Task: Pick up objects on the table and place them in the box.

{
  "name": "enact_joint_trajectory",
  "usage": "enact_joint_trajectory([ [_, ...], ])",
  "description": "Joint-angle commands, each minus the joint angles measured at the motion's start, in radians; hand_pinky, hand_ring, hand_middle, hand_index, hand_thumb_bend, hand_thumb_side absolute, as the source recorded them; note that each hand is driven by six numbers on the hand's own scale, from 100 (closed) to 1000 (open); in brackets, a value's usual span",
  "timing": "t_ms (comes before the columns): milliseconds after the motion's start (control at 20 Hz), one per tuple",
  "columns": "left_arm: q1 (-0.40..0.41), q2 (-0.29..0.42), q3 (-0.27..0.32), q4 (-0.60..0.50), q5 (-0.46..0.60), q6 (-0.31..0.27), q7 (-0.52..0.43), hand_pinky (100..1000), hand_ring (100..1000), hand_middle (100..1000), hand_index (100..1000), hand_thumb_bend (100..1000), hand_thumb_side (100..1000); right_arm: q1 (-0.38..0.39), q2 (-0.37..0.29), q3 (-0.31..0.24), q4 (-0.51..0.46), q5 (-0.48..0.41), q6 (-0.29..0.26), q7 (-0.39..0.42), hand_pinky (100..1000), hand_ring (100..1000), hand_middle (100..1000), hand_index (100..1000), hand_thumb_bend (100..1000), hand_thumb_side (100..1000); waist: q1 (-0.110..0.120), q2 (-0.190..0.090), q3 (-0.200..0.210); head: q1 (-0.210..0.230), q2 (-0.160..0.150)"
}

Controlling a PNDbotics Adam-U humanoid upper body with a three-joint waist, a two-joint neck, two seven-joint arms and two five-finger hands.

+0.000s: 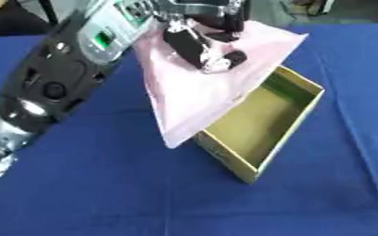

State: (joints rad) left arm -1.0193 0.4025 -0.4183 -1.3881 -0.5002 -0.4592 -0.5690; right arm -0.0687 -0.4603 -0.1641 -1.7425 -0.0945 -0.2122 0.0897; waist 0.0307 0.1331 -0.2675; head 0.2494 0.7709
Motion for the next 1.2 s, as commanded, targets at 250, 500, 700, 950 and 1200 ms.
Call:
enact_joint_trajectory([
  [250,-0.020,-0.030,0.021,0.075,-0.086,-0.045,0.063,100,100,100,106,100,266,-0.021,-0.006,0.000,-0.008,-0.010,-0.001,0.010,490,609,802,924,604,764,-0.010,-0.002,-0.015,0.020,-0.001],
  [500,-0.017,-0.033,0.019,0.089,-0.106,-0.061,0.079,100,100,100,106,100,265,-0.022,-0.007,-0.001,-0.008,-0.010,-0.002,0.010,490,609,802,924,604,763,-0.010,0.002,-0.019,0.021,-0.001],
  [700,-0.011,-0.035,0.016,0.087,-0.112,-0.068,0.083,100,100,100,106,100,265,-0.022,-0.007,0.000,-0.007,-0.010,-0.002,0.012,490,609,802,924,604,763,-0.010,0.001,-0.018,0.021,-0.001],
  [950,-0.010,-0.042,0.017,0.092,-0.106,-0.064,0.087,100,100,100,106,100,266,-0.022,-0.007,0.000,-0.006,-0.011,-0.002,0.012,490,608,801,924,604,761,-0.010,0.001,-0.018,0.022,-0.001],
  [1200,-0.015,-0.055,0.015,0.098,-0.091,-0.051,0.102,100,100,100,110,100,266,-0.032,-0.004,0.005,-0.008,-0.013,-0.003,0.017,490,608,801,924,604,762,-0.009,0.007,-0.033,0.027,-0.001],
])
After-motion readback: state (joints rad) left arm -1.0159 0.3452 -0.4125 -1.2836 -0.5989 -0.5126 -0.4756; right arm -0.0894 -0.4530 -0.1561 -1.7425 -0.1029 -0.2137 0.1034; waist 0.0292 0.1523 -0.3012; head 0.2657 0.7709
